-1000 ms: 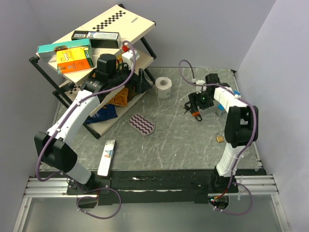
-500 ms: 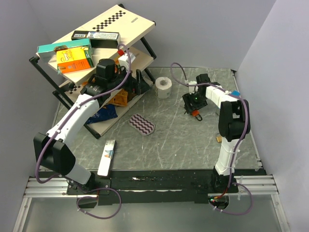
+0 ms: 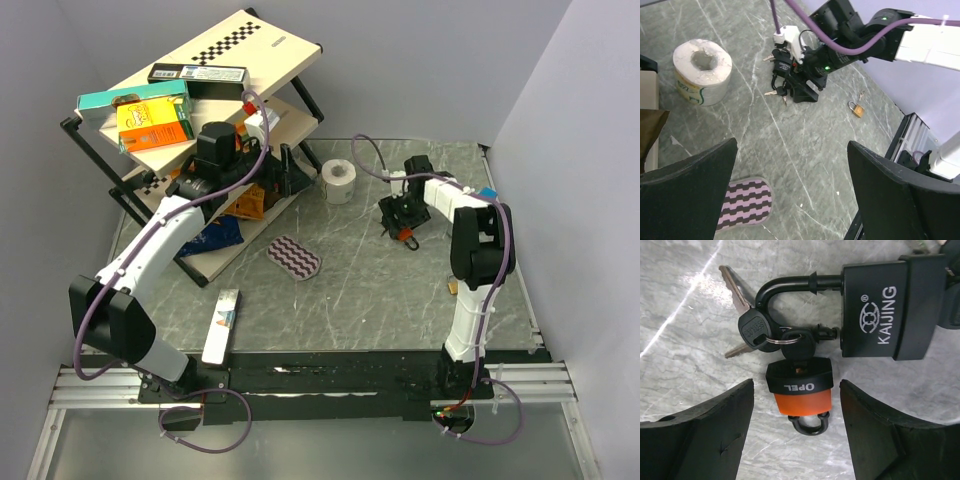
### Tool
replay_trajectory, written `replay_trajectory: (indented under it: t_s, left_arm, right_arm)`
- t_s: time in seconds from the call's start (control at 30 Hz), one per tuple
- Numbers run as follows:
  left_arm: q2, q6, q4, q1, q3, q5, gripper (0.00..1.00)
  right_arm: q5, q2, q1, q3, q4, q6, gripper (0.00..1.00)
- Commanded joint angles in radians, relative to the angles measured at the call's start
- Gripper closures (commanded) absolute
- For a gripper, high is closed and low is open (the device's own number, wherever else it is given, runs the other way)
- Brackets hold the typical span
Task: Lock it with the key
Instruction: Pick up the lock from the center of the board.
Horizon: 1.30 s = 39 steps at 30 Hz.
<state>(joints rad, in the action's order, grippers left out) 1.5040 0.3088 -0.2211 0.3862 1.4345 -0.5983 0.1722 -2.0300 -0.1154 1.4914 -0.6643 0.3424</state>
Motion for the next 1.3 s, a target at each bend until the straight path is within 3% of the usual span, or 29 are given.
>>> replay_trajectory:
  t_s: [0.0, 0.3, 0.5, 0.7, 0.93, 1.27]
  left_arm:
    - [-0.018, -0.008, 0.043, -0.001, 0.006, -0.04, 0.04]
    - [0.032, -0.02, -0.03, -0.001, 0.076, -0.058, 0.04]
    - [0.051, -0.039, -0.041, -0.003, 0.098, -0.073, 0.02]
    - [0.064, -0.004, 0.023, 0.013, 0.064, -0.104, 0.03]
    - [0.087, 0.088, 0.152, 0.029, 0.024, -0.054, 0.05]
    - [0.182, 0.156, 0.31, 0.143, 0.021, 0.012, 0.09]
  right_arm:
    - [-0.004, -0.022, 0.0, 0.027, 0.023, 0.012, 0.25]
    - [0.016, -0.079, -0.003, 0.116, -0.087, 0.029, 0.36]
    - [0.021, -0.073, -0.003, 0.142, -0.142, 0.026, 0.59]
    - [0.185, -0.003, 0.002, 0.239, -0.198, -0.011, 1.0]
    - [0.321, 0.172, 0.0, 0.294, -0.066, -0.25, 1.0]
    - [0.518, 0.424, 0.033, 0.078, 0.355, -0.738, 1.0]
